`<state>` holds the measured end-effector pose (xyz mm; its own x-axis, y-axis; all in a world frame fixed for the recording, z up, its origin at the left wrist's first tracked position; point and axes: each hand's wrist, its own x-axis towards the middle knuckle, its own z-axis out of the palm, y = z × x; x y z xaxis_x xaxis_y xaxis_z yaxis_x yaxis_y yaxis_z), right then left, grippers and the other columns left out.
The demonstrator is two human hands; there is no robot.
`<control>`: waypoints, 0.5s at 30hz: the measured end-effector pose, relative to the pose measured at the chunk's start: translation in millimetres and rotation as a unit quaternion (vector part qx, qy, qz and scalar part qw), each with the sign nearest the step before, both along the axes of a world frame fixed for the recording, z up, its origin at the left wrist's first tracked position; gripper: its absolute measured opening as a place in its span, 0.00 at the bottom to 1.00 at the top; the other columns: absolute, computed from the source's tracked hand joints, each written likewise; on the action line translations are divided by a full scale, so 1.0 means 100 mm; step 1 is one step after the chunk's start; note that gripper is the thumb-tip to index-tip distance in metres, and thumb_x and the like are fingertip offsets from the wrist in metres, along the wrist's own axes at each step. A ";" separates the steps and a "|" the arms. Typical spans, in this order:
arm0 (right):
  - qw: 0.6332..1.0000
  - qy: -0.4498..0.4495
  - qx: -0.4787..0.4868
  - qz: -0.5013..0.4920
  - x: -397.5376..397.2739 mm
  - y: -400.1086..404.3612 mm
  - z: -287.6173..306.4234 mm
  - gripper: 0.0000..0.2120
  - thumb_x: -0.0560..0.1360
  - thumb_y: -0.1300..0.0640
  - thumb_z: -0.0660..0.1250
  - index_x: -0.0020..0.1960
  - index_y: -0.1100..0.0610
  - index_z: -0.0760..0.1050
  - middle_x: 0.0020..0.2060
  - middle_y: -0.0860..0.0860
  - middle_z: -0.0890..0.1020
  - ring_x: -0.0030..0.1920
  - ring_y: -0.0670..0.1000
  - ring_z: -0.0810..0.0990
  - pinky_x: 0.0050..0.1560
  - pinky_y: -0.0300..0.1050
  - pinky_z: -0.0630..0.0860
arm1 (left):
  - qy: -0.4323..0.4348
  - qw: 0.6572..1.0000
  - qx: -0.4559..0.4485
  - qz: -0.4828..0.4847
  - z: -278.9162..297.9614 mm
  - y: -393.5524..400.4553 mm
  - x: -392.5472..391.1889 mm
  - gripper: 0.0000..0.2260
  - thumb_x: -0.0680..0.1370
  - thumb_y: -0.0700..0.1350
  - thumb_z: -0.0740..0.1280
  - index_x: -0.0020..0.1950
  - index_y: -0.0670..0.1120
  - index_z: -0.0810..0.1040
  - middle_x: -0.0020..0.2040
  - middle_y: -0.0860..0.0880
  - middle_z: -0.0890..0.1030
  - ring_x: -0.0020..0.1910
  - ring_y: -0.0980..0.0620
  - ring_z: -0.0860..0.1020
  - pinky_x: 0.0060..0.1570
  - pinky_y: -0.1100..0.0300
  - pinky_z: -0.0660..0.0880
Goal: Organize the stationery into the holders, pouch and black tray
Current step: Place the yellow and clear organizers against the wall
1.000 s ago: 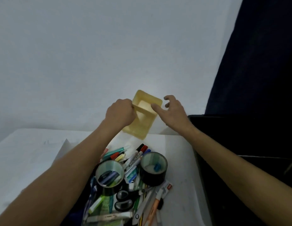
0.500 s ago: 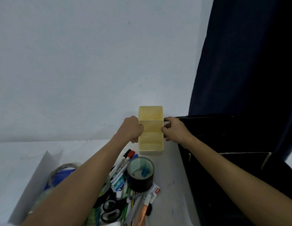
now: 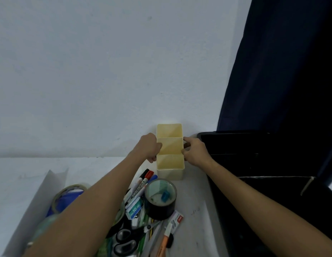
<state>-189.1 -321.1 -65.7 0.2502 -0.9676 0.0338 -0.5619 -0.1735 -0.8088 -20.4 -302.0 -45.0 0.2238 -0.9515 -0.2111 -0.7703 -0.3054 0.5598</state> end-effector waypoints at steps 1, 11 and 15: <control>1.000 0.003 -0.004 -0.003 0.01 -0.01 -0.01 0.16 0.74 0.67 0.63 0.58 0.56 0.79 0.45 0.53 0.80 0.47 0.55 0.81 0.50 0.49 0.81 | 0.002 1.000 0.000 0.003 -0.02 -0.02 0.00 0.15 0.81 0.44 0.59 0.38 0.38 0.73 0.31 0.42 0.81 0.23 0.49 0.78 0.29 0.62 0.75; 0.998 0.039 -0.026 -0.034 0.09 -0.03 -0.06 0.13 0.74 0.69 0.64 0.56 0.60 0.79 0.44 0.54 0.79 0.44 0.51 0.78 0.43 0.42 0.77 | 0.012 1.000 -0.003 0.018 -0.07 -0.06 -0.03 0.20 0.81 0.51 0.59 0.37 0.38 0.74 0.29 0.43 0.79 0.22 0.50 0.77 0.26 0.62 0.73; 0.988 0.113 -0.093 -0.055 0.22 0.04 0.05 0.12 0.75 0.63 0.66 0.59 0.60 0.74 0.56 0.56 0.72 0.53 0.55 0.75 0.49 0.45 0.75 | -0.006 1.000 0.002 -0.005 0.11 0.05 0.10 0.21 0.81 0.55 0.58 0.50 0.36 0.76 0.38 0.41 0.83 0.28 0.46 0.82 0.31 0.58 0.80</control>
<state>-166.8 -317.6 -60.7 0.1662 -0.9715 0.1691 -0.7485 -0.2359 -0.6197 -10.1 -297.3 -34.5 0.2171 -0.9528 -0.2122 -0.7799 -0.3001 0.5493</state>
